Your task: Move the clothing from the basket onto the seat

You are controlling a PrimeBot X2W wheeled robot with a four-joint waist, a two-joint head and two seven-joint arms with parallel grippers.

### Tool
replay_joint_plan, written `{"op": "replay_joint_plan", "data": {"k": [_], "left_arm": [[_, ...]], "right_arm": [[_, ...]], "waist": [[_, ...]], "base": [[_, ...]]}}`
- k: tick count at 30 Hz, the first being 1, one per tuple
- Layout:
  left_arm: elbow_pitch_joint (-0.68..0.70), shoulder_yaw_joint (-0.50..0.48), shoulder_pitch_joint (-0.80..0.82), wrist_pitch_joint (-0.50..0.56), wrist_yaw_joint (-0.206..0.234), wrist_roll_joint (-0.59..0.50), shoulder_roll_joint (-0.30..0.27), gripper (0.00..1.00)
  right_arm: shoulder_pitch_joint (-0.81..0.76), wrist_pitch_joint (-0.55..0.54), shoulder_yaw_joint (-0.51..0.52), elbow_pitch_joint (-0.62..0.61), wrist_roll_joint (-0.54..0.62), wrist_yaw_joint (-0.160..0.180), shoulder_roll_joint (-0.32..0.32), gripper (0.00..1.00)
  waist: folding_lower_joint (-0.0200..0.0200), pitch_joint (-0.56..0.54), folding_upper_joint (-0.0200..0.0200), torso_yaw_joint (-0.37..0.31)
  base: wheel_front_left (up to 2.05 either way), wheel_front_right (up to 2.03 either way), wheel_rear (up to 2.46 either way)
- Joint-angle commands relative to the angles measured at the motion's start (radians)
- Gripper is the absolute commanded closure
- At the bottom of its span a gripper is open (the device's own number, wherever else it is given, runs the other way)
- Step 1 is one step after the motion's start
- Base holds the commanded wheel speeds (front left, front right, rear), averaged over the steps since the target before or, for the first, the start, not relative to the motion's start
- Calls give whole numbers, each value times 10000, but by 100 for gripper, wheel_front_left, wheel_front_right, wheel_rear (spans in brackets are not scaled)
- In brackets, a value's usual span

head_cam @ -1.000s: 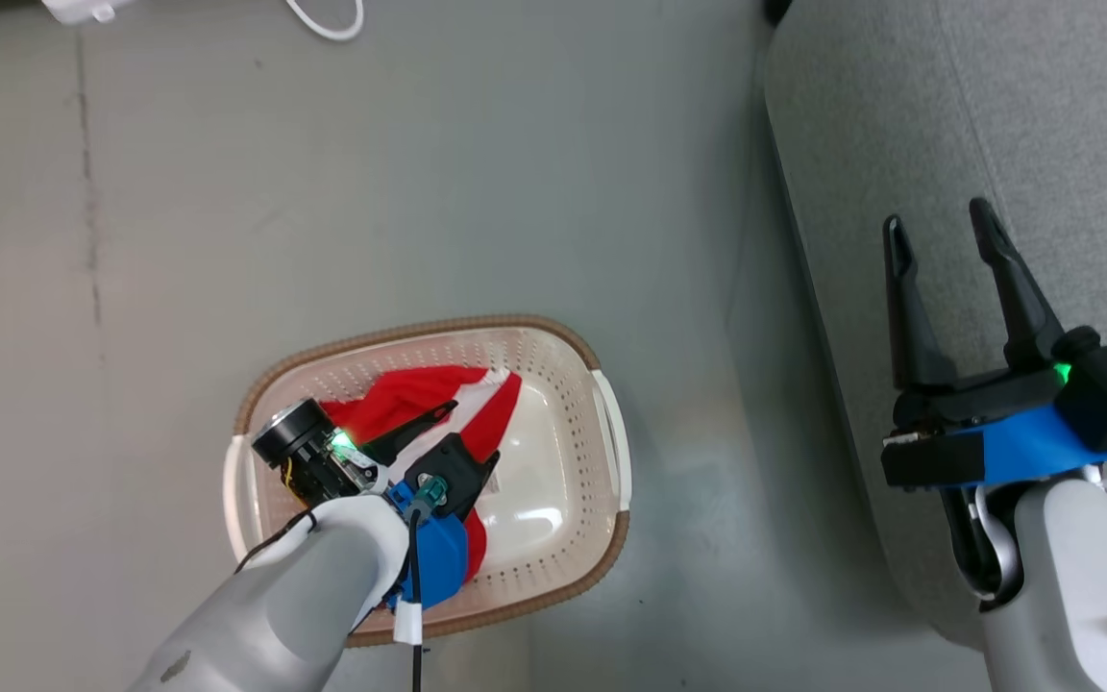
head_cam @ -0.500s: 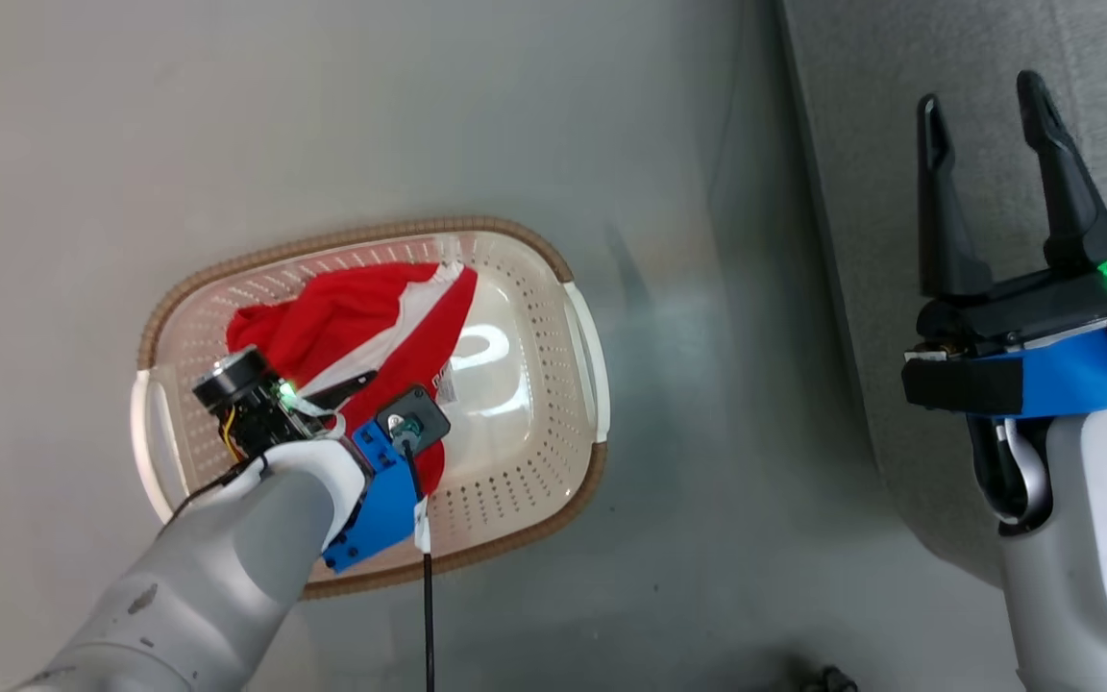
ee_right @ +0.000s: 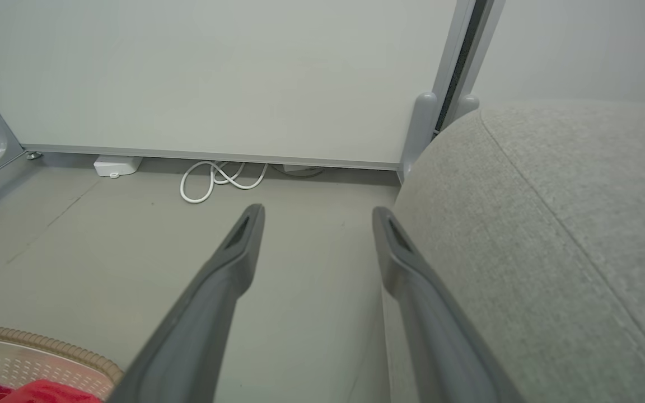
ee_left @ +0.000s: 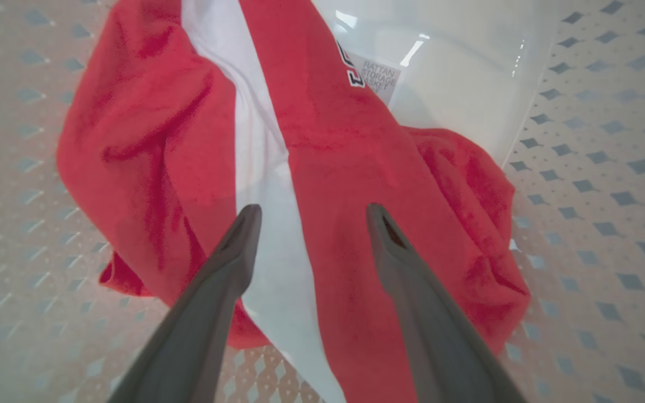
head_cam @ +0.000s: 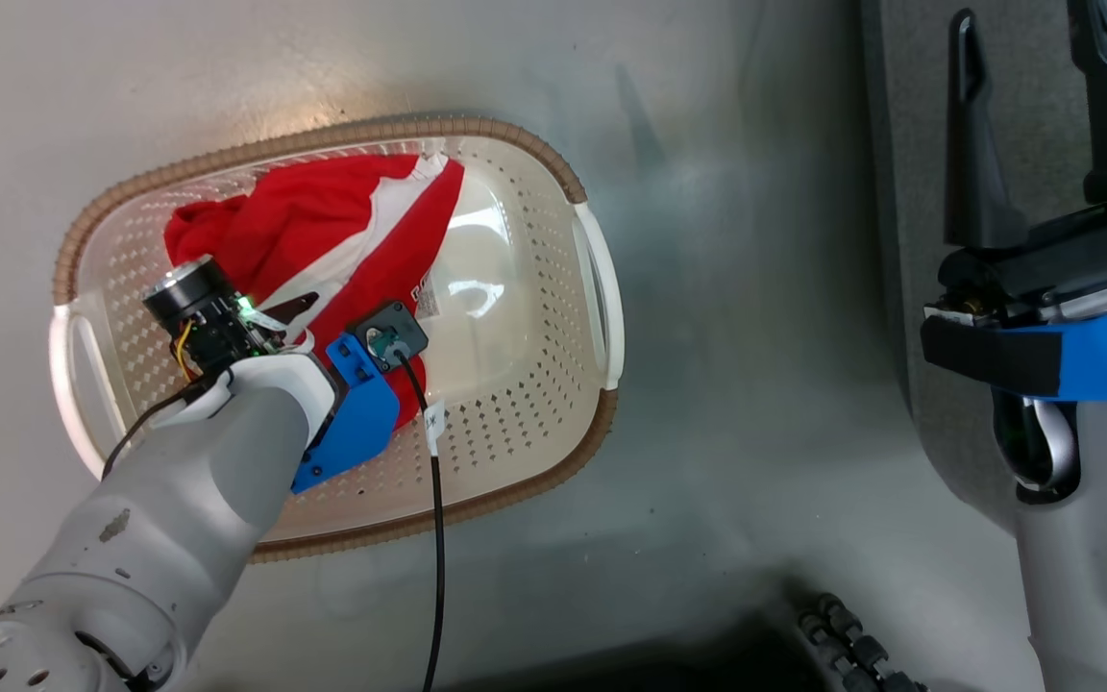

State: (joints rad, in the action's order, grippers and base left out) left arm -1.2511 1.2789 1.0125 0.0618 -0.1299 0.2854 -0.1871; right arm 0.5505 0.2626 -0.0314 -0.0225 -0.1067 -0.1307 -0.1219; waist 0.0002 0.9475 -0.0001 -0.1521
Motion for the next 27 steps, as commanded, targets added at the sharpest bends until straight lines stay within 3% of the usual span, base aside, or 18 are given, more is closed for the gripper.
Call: {"op": "replay_joint_plan", "data": {"k": [1, 21, 22, 23, 24, 27], "left_arm": [[-32, 32, 189, 86, -3, -69, -67, 0], [-275, 23, 928, 1135, -5, 173, -86, 0], [-281, 31, 893, 1235, -5, 82, -80, 53], [-286, 33, 878, 1319, -11, 11, -86, 90], [-288, 37, 889, 1321, -12, -7, -92, 100], [-289, 43, 829, 1327, -15, -21, -74, 100]], "right_arm": [[162, 34, 25, -86, 36, -1, -63, 0], [-78, 34, 274, -1214, 4, -1, 185, 0], [-62, 34, 277, -1223, 7, -1, 199, 0], [-45, 34, 287, -1228, 2, -1, 210, 0], [-29, 34, 299, -1234, -6, -1, 229, 0], [20, 34, 297, -1206, -11, -1, 306, 0]], "waist": [[-2, 272, 1, -32], [-2, 1461, 1, -227], [-2, 1470, 1, -245], [-2, 1476, 1, -258], [-2, 1485, 1, -270], [-2, 1489, 1, -294]], "base": [[0, 0, 0], [0, 0, 0], [0, 0, 0], [0, 0, 0], [0, 0, 0], [0, 0, 0]]}}
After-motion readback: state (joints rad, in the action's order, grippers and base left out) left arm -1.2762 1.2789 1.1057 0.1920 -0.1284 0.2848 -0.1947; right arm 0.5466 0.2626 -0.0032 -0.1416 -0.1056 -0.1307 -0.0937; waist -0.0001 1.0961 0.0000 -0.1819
